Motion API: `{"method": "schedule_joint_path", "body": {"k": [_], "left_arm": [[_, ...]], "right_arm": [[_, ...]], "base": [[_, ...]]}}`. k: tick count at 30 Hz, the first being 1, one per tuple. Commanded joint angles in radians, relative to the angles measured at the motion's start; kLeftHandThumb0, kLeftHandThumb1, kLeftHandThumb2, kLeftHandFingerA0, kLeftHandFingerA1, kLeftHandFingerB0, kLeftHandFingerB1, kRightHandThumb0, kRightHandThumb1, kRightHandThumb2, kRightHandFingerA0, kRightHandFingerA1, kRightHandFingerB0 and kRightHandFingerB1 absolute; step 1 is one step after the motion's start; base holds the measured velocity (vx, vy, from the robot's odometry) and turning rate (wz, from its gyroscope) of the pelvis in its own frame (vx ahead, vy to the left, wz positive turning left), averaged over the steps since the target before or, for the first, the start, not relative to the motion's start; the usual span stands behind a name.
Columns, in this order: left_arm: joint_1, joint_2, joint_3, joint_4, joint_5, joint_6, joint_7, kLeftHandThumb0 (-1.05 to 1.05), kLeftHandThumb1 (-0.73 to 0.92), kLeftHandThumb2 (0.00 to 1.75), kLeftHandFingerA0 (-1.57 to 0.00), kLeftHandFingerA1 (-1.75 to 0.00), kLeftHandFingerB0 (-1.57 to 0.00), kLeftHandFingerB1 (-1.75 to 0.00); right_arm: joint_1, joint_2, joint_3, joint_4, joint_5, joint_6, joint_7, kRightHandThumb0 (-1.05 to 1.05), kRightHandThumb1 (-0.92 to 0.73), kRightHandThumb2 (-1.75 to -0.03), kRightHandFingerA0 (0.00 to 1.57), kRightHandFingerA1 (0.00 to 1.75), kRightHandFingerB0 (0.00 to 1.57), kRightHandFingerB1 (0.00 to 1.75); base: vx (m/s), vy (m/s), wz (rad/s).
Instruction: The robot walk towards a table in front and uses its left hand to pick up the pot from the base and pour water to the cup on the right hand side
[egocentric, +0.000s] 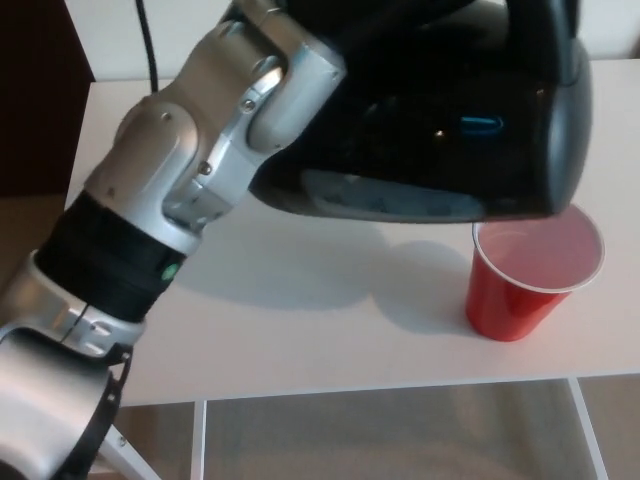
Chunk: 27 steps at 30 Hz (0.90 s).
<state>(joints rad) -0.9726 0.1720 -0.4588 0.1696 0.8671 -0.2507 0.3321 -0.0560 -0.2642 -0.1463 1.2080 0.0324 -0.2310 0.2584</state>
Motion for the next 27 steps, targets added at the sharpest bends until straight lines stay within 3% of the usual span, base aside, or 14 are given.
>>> {"method": "schedule_joint_path", "body": {"k": [1, 2, 3, 4, 5, 6, 9, 10, 27], "left_arm": [[-0.052, -0.005, 0.008, -0.002, 0.029, -0.055, 0.06, -0.34, 0.53, 0.59, -1.1, -1.61, -0.9, -0.55], [-0.053, -0.005, 0.009, -0.001, 0.028, -0.061, 0.056, -0.34, 0.53, 0.59, -1.1, -1.61, -0.9, -0.55], [-0.055, -0.002, 0.008, 0.001, 0.03, -0.071, 0.057, -0.36, 0.53, 0.59, -1.1, -1.6, -0.9, -0.55], [-0.057, 0.003, 0.007, 0.003, 0.032, -0.084, 0.058, -0.36, 0.53, 0.59, -1.1, -1.6, -0.9, -0.55], [-0.058, 0.014, 0.003, 0.008, 0.046, -0.099, 0.067, -0.36, 0.53, 0.6, -1.08, -1.61, -0.9, -0.55], [-0.059, 0.019, 0.002, 0.011, 0.053, -0.106, 0.072, -0.36, 0.53, 0.6, -1.08, -1.61, -0.9, -0.55], [-0.06, 0.036, -0.006, 0.012, 0.075, -0.126, 0.076, -0.38, 0.51, 0.59, -1.09, -1.6, -0.91, -0.55], [-0.06, 0.042, -0.009, 0.012, 0.083, -0.132, 0.079, -0.36, 0.53, 0.6, -1.05, -1.61, -0.92, -0.56], [-0.104, 0.109, -0.058, 0.037, 0.174, -0.241, 0.135, -0.37, 0.53, 0.59, -1.09, -1.58, -0.92, -0.57]], "right_arm": [[-0.008, -0.02, 0.003, -0.002, -0.007, 0.018, -0.005, -0.63, -0.17, -0.81, 0.96, 0.82, 0.62, 0.71], [-0.009, -0.02, 0.004, -0.002, -0.007, 0.019, -0.004, -0.63, -0.17, -0.81, 0.96, 0.82, 0.62, 0.71], [-0.009, -0.022, 0.007, -0.003, -0.011, 0.014, -0.005, -0.63, -0.28, -0.67, 1.02, 0.76, 0.7, 0.7], [-0.008, -0.023, 0.012, -0.004, -0.016, 0.008, -0.007, -0.63, -0.28, -0.67, 1.02, 0.76, 0.7, 0.7], [-0.01, -0.023, 0.016, -0.007, -0.02, 0.01, -0.013, -0.65, -0.19, -0.86, 0.97, 0.83, 0.63, 0.71], [-0.011, -0.023, 0.019, -0.007, -0.021, 0.011, -0.016, -0.65, -0.19, -0.86, 0.97, 0.83, 0.63, 0.71], [-0.011, -0.024, 0.02, -0.009, -0.018, 0.017, -0.013, -0.65, -0.17, -0.82, 0.96, 0.83, 0.61, 0.71], [-0.011, -0.026, 0.022, -0.008, -0.021, 0.014, -0.012, -0.64, -0.29, -0.65, 1.02, 0.76, 0.7, 0.7], [-0.011, -0.027, 0.023, -0.001, -0.023, 0.013, 0.001, -0.65, -0.3, -0.67, 0.99, 0.76, 0.69, 0.7]], "base": [[0.0, 0.0, 0.0], [0.0, 0.0, 0.0], [0.0, 0.0, 0.0], [0.0, 0.0, 0.0], [0.0, 0.0, 0.0], [0.0, 0.0, 0.0], [0.0, 0.0, 0.0], [0.0, 0.0, 0.0], [0.0, 0.0, 0.0]]}}
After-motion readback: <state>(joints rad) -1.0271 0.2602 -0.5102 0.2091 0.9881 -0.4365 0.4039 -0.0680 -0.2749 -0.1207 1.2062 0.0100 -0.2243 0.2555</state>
